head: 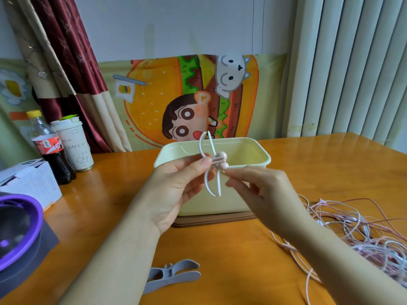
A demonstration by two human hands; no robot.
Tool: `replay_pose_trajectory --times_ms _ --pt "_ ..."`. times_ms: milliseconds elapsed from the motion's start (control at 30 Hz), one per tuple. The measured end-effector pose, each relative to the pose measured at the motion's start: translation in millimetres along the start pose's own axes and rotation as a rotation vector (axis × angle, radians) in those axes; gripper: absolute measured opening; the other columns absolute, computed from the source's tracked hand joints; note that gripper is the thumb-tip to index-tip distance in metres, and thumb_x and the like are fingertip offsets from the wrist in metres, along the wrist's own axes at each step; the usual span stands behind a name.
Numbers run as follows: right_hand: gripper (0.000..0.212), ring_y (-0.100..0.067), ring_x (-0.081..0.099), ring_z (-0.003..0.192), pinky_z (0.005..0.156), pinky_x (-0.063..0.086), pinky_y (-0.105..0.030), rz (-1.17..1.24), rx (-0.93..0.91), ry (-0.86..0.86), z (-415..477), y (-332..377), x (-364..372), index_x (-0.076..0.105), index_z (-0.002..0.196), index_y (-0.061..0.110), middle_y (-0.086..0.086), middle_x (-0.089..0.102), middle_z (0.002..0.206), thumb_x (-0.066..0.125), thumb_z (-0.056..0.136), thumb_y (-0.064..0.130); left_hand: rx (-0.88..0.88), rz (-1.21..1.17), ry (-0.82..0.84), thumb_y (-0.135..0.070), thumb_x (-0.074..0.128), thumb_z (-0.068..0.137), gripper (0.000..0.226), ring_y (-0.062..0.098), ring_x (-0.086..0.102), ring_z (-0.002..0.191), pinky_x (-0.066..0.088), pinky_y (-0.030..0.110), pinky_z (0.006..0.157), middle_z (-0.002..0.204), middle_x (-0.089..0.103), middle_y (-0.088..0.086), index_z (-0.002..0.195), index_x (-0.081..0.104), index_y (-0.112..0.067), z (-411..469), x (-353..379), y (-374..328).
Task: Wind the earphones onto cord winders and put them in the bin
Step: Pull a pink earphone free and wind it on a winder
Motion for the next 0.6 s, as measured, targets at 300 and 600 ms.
replay_pose_trajectory --times_ms 300,600 --pt "0.024 -0.011 0.062 0.082 0.073 0.052 -0.035 -0.192 0.071 0.410 -6 10 28 0.067 0.113 0.029 0.008 0.069 0.091 0.049 0.097 0.027 -0.016 0.048 -0.208 -0.027 0.070 0.080 0.013 0.005 0.066 0.088 0.042 0.022 0.078 0.099 0.076 -0.001 0.087 0.081 -0.026 5 -16 16" --pt "0.026 -0.002 0.054 0.057 0.052 0.039 -0.014 0.016 0.219 0.098 19 14 -40 0.064 0.070 0.024 0.009 0.059 0.057 0.055 0.084 0.044 0.110 0.470 0.096 -0.037 0.072 0.072 0.032 0.005 0.070 0.096 0.049 0.021 0.092 0.092 0.077 -0.006 0.099 0.075 -0.020 2 14 11"
Point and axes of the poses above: each hand's wrist, its own z-axis towards the middle knuckle, its own x-axis out of the palm, y = z × x, the point moved 6 cm from there along z, towards the middle knuckle
